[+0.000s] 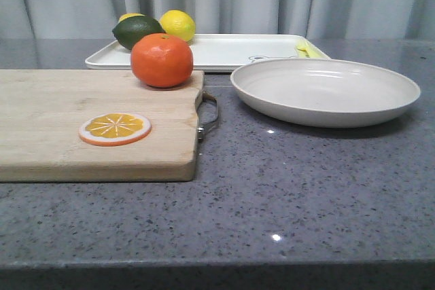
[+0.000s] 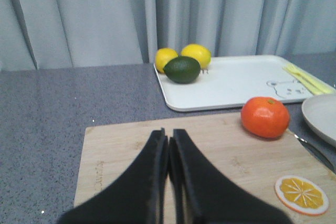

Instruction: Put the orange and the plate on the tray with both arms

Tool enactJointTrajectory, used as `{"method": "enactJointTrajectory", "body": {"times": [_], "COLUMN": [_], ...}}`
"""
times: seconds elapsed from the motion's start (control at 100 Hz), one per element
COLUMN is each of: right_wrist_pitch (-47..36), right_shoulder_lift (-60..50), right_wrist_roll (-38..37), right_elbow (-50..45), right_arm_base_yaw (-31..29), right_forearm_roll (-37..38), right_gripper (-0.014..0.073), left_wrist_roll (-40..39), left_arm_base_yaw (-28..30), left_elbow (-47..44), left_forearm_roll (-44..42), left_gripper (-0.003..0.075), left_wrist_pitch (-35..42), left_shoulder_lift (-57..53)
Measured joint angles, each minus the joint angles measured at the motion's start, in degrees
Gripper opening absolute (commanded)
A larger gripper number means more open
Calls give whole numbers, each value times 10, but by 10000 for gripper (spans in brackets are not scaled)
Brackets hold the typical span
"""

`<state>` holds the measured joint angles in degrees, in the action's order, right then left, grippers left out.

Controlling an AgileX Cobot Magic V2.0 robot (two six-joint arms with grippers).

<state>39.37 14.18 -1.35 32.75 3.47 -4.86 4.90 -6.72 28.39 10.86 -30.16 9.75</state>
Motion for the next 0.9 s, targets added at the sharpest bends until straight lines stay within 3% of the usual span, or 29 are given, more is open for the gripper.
{"method": "enactJointTrajectory", "body": {"times": [0.17,0.32,0.76,0.85,0.9], "right_wrist_pitch": [87,113,114,114,113], "right_shoulder_lift": [67,107,117,117,117], "right_wrist_roll": [0,0,0,0,0], "right_elbow": [66,83,85,85,85], "right_arm_base_yaw": [0,0,0,0,0], "right_forearm_roll": [-4,-10,-19,-19,-19], "right_gripper": [-102,-102,-96,-47,28], "left_wrist_roll": [4,4,4,4,10], "left_arm_base_yaw": [0,0,0,0,0], "left_elbow": [68,115,131,131,131], "left_forearm_roll": [5,36,69,69,69], "left_gripper": [-20,-20,-16,41,132], "left_wrist_pitch": [-100,-154,-168,-169,-170], "left_shoulder_lift": [63,104,120,120,120]}}
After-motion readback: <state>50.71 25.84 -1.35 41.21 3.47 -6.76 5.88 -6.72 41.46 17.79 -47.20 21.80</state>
